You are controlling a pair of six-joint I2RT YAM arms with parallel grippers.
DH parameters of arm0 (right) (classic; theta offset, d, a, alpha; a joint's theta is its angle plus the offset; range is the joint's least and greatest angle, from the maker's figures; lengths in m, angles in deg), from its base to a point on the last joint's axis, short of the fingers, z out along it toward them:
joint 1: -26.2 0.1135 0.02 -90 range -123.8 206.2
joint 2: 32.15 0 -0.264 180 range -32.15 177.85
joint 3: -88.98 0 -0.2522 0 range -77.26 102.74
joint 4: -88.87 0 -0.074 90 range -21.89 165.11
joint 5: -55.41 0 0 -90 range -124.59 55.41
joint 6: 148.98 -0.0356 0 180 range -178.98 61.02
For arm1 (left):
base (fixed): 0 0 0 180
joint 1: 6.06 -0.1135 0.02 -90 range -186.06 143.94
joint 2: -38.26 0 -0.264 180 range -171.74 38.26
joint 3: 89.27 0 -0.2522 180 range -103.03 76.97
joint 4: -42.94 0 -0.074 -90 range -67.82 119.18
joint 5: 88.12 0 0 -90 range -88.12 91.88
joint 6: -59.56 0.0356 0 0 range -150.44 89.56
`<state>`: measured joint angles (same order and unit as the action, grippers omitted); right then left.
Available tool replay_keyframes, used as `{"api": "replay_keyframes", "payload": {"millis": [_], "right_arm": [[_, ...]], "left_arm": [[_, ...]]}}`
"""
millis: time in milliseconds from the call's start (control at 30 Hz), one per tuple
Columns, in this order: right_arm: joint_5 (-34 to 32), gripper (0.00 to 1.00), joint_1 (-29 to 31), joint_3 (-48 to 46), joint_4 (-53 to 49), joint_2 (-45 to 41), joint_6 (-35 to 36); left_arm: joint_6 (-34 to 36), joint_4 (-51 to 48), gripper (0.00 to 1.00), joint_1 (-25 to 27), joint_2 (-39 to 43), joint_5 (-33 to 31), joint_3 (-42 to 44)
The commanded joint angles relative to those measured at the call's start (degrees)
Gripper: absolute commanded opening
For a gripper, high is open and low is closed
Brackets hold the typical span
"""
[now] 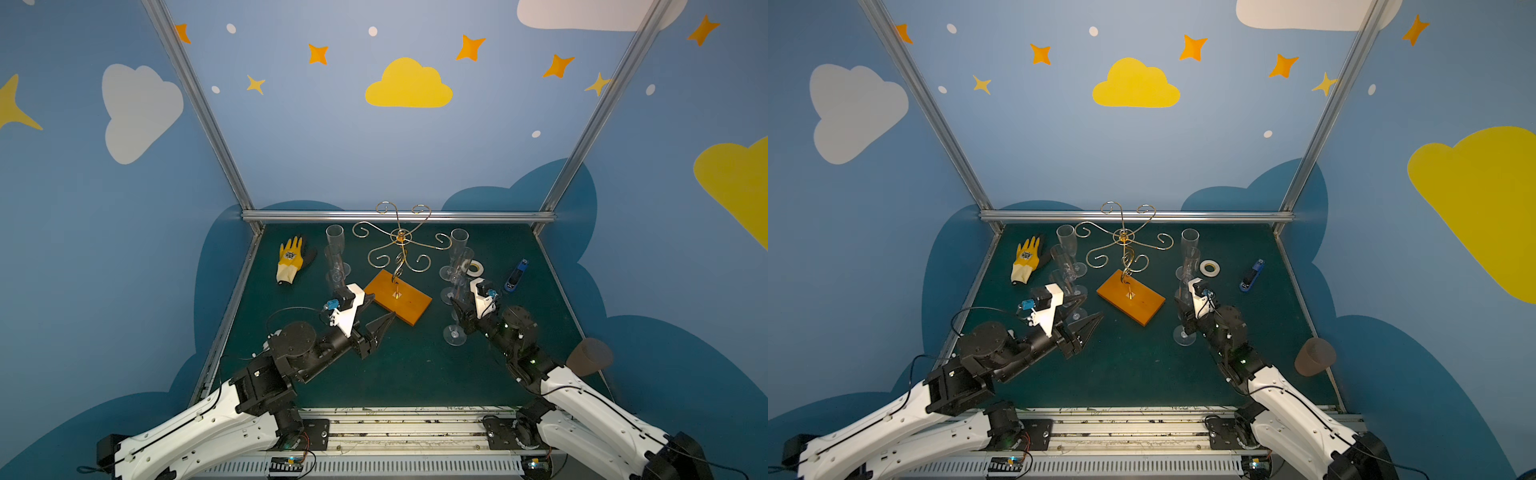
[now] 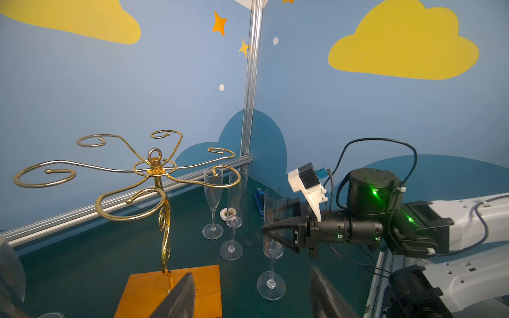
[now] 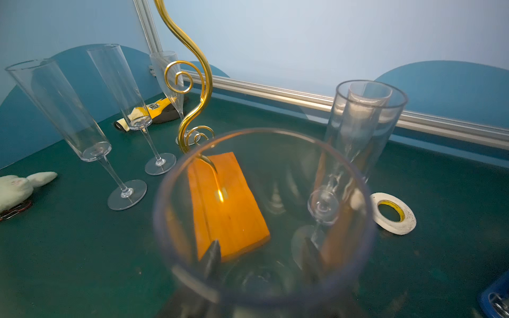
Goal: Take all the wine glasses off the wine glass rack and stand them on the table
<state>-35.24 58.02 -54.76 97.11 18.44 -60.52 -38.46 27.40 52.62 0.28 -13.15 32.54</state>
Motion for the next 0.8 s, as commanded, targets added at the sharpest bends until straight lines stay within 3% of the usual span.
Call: {"api": "replay_keyframes", "payload": {"millis": [0, 767], "right_arm": [[2.5, 0.36, -1.1, 2.2, 5.7, 1.6, -1.0], [7.2, 0.36, -6.9, 6.6, 13.7, 16.4, 0.1]], "left_arm": [[-0.5, 2.6, 0.65, 0.2, 0.0, 0.3, 0.1], [0.4, 3.3, 0.66, 0.2, -1.6, 0.0, -0.1]]}}
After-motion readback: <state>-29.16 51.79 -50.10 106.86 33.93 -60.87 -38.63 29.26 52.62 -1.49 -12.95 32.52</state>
